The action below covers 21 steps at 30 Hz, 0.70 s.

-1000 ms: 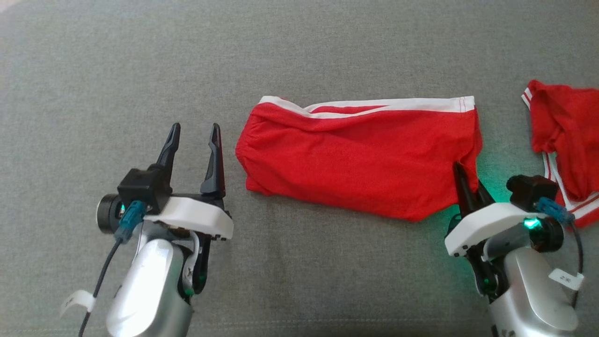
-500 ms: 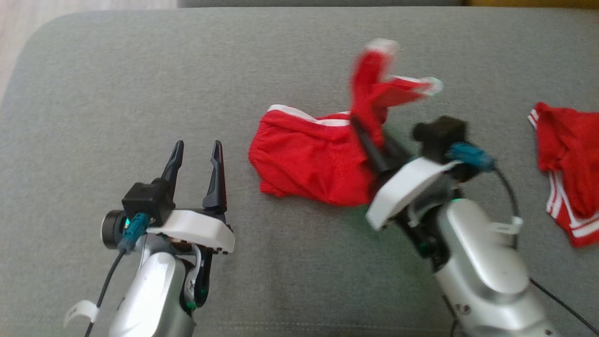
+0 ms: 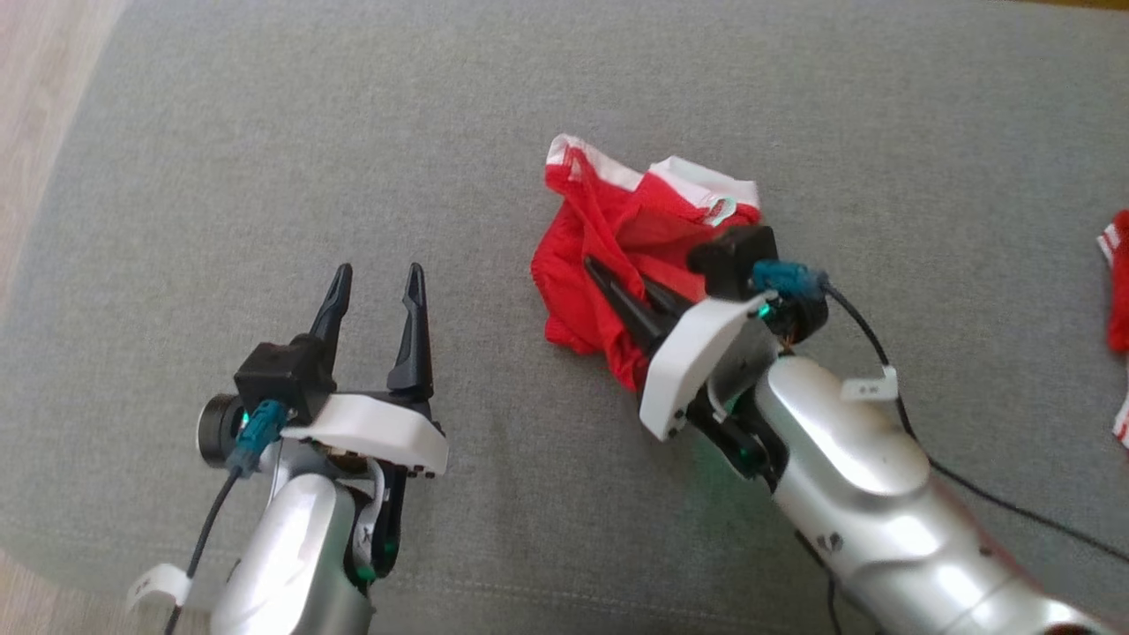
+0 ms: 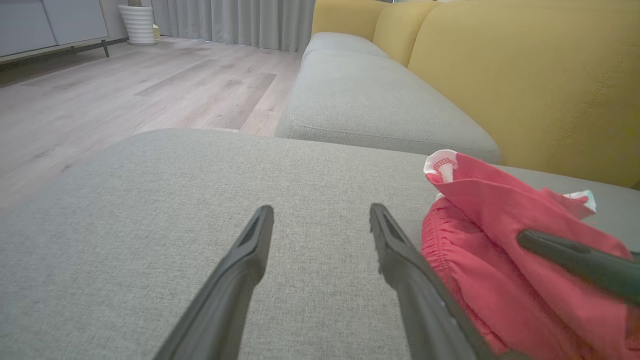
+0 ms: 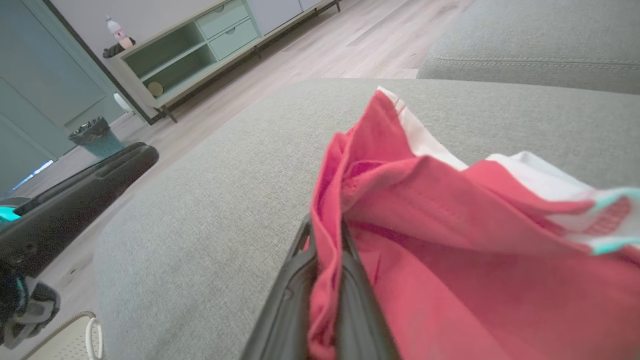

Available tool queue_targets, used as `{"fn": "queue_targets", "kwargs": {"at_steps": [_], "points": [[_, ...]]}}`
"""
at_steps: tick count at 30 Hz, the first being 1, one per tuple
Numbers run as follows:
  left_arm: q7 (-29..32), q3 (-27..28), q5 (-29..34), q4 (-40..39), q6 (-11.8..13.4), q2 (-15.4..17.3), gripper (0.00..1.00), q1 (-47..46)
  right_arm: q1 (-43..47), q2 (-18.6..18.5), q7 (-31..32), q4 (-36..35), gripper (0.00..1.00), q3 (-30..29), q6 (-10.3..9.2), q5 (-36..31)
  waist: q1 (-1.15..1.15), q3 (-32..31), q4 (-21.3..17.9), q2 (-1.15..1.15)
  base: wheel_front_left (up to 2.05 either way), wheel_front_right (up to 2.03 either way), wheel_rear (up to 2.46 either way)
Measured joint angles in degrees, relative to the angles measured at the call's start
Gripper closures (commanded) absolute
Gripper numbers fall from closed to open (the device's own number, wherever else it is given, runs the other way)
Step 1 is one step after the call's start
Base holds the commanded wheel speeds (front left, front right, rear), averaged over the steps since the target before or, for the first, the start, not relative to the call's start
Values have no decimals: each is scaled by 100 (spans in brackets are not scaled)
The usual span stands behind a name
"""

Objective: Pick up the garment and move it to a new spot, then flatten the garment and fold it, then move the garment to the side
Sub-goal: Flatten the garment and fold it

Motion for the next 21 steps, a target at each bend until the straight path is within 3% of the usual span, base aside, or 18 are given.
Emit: {"fn": "queue_targets", "kwargs": {"at_steps": [1, 2, 8, 12, 15, 21], "points": [[0, 0, 0, 0, 0, -3, 0, -1, -86, 0, -18, 101, 71, 44, 0, 32, 0, 23, 16, 0, 0, 0, 0], [0, 1, 0, 0, 0, -8, 0, -3, -160, -2, -45, 177, 0, 101, 0, 96, 0, 47, 25, 0, 0, 0, 0], [0, 13, 1, -5, 0, -24, 0, -22, -261, -19, -480, 192, 0, 546, 0, 246, 0, 122, -60, 0, 0, 0, 0], [0, 45, 4, -27, 1, -26, 0, -26, -261, -19, -1000, -134, 0, 582, 0, -7, 0, 113, -204, 0, 0, 0, 0], [0, 75, 12, -33, 1, -22, 0, -26, -220, -19, -1322, -399, 0, 182, 0, -290, 0, 68, -333, 0, 0, 0, 0], [0, 178, 77, -63, 2, 40, 0, -10, 600, -88, -1522, -1143, 0, -1306, 0, -999, 0, -87, -602, 0, 0, 0, 0]]}}
